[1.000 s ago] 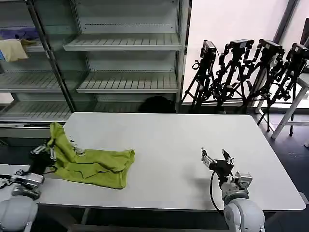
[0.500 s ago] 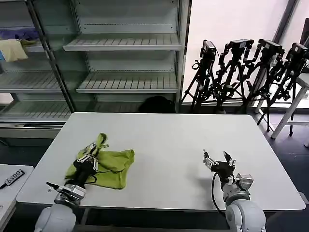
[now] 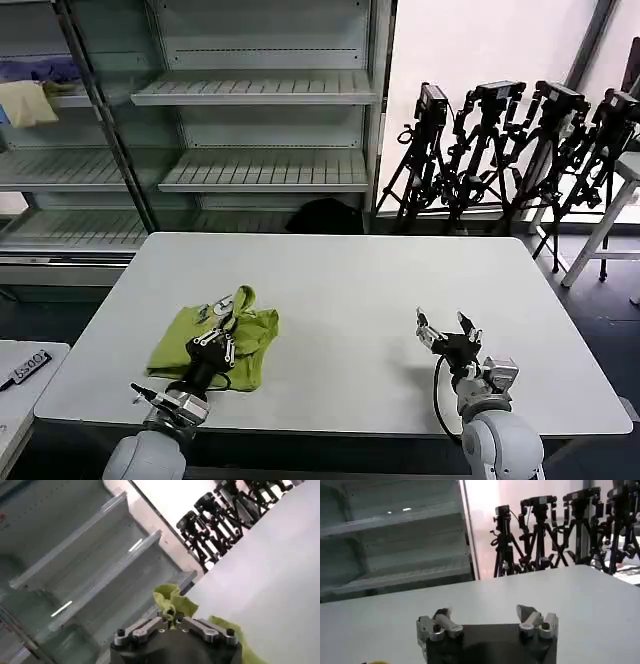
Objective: Fold and organize the clothes.
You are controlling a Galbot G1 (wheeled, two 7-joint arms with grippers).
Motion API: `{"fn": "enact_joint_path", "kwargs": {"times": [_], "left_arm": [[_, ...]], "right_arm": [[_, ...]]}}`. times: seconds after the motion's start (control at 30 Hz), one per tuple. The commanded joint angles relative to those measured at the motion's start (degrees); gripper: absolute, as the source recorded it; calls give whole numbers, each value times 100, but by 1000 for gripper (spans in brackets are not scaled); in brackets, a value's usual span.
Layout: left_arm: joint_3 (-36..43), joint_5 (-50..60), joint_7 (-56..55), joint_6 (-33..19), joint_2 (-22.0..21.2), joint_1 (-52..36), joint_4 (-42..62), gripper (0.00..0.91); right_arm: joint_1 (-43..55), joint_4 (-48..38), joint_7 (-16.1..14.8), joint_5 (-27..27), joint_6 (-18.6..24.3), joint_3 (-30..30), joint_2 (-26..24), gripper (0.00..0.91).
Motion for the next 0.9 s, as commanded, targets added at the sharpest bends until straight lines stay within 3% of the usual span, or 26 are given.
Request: {"fn": "enact_joint_path", "kwargs": {"times": [0.03,0.67,0.9], "left_arm": [[432,-61,-123,356,-248,23,192,907],[850,-1190,-367,691,-635,81,510,907],[1092,-2209,-606,1265,-719,71,293,907]], "right_arm": [[-10,12,2,-4,-1,3,-5,907],[-88,70,-7,-17,17,37,-13,907],[-109,102,-3,-42,22,24,-4,907]]}}
